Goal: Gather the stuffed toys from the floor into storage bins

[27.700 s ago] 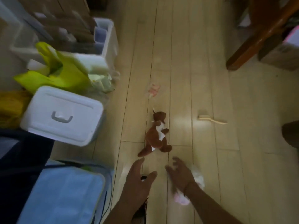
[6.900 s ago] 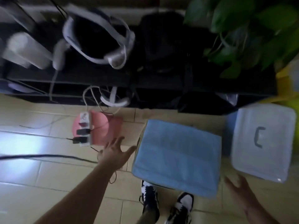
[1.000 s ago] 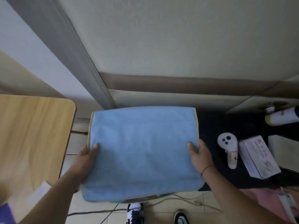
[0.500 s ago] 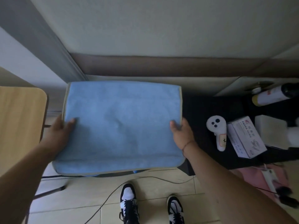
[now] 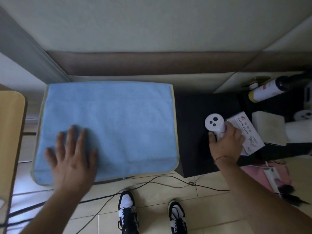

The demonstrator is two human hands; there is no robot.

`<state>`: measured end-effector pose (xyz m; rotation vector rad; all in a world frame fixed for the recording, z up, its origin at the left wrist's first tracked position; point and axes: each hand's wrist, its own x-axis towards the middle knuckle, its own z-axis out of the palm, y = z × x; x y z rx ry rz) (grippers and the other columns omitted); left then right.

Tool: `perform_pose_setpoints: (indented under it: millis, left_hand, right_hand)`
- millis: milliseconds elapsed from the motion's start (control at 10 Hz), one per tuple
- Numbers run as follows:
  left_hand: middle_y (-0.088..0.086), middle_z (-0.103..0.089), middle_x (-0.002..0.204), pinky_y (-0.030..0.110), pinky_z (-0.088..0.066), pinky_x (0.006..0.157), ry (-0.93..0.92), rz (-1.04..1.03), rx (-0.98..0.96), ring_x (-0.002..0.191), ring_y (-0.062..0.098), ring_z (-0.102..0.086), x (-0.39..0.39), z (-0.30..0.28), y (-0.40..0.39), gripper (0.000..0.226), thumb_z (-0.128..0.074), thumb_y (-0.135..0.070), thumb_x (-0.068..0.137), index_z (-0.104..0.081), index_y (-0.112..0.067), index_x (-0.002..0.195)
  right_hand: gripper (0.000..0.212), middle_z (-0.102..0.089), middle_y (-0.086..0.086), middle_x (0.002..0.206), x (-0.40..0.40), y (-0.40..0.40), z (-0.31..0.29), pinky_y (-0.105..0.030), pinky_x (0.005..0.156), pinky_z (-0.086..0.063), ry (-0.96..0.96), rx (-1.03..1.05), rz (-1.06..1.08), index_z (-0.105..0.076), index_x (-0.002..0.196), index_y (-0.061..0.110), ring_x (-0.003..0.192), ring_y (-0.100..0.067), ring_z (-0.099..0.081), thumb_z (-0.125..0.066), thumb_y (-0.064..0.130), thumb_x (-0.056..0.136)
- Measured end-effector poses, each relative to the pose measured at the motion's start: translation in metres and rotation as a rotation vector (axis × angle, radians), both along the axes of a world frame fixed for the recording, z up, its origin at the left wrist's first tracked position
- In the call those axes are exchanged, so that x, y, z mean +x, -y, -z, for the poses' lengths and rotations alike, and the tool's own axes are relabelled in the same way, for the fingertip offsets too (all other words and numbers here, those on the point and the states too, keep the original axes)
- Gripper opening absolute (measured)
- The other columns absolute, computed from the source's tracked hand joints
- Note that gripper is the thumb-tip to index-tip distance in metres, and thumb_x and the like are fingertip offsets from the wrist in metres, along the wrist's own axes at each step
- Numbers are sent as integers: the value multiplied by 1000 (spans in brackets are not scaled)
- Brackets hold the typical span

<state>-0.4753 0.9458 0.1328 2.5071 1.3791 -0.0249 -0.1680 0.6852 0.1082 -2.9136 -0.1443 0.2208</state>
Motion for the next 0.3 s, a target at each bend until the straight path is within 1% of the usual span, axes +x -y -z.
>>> perform_pose_setpoints:
  millis: [100, 200, 300]
  left_hand:
    - [5, -16, 161, 61, -7, 113, -52, 58, -17, 148, 34, -9, -1, 6, 51, 73, -31, -55, 86, -26, -21, 150]
    - [7, -13, 162, 57, -4, 114, -100, 229, -11, 148, 35, -5, 2, 6, 91, 77, -36, -54, 84, -22, -21, 152]
    - [10, -14, 161, 50, -5, 112, -67, 530, -28, 146, 38, -17, 2, 4, 135, 76, -46, -47, 78, -32, -20, 147]
  right_hand:
    - [73, -45, -21, 139, 4, 3, 11, -53, 100, -42, 1, -13, -91, -37, 147, 9, 122, -43, -47, -72, 26, 86]
    - [71, -50, -19, 139, 12, 1, 7, -54, 97, -47, -64, 90, -87, -33, 149, 12, 126, -41, -51, -70, 17, 89]
    - [73, -48, -16, 145, -11, 9, 4, -52, 103, -45, -215, 281, 9, -31, 150, 16, 133, -38, -48, -70, 13, 89]
